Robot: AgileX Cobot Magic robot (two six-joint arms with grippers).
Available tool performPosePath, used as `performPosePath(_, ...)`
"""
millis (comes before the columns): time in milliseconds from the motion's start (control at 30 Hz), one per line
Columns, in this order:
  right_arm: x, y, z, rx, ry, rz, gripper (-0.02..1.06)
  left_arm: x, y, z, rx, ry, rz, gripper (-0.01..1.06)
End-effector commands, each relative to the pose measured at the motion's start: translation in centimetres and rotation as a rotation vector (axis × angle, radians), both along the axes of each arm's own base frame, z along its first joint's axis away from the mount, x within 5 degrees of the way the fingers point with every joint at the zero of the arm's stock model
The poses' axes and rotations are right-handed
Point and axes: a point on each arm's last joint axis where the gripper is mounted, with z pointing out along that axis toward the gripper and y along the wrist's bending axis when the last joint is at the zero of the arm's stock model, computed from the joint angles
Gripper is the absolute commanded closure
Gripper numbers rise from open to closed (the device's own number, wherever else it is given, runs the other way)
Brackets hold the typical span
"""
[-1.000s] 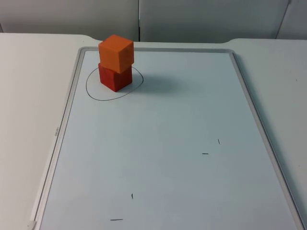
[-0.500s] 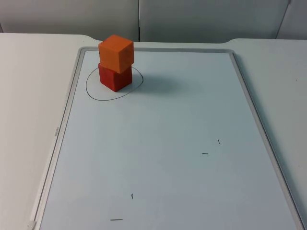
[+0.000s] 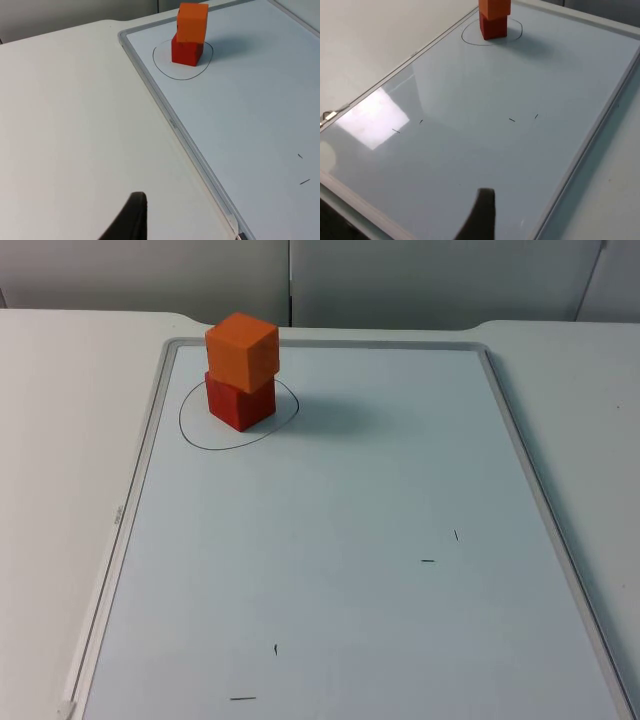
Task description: Pick up one cube with the left hand and another cube with the right hand. First place the cube in the right hand at the target position, then stack the cube in the left hand on top.
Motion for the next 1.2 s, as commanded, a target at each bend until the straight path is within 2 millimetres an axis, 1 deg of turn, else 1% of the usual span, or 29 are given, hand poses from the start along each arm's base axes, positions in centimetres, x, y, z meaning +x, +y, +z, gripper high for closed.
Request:
performPosePath(0,0.05,0.01,0.00,0.006,-0.012,0.002,0.24,-0.01,0.01,0.02,-0.006,-0.008,-0.002,0.00)
performPosePath(33,0.05,0.01,0.00,0.006,-0.012,0.002,0.23,-0.01,0.01,0.02,-0.006,-0.008,-0.002,0.00)
performPosePath(100,0.05,0.01,0.00,0.006,-0.012,0.002,0.15,-0.01,0.01,0.02,-0.006,-0.008,-0.002,0.00)
performPosePath(133,0.05,0.01,0.00,0.006,-0.012,0.002,0.15,-0.01,0.01,0.02,-0.006,-0.008,-0.002,0.00)
performPosePath(200,0.05,0.01,0.00,0.006,-0.012,0.002,0.00,-0.01,0.01,0.02,-0.006,-0.008,-0.002,0.00)
performPosePath(967,0.03,0.03,0.00,0.008,-0.010,0.004,0.00,-0.01,0.01,0.02,-0.006,-0.008,-0.002,0.00)
performPosePath(1067,0.02,0.05,0.00,0.008,-0.010,-0.024,0.00,-0.01,0.01,0.02,-0.006,-0.008,-0.002,0.00)
performPosePath(1167,-0.02,0.09,0.00,0.007,-0.011,-0.109,0.00,-0.01,0.01,0.02,-0.006,-0.008,-0.002,0.00)
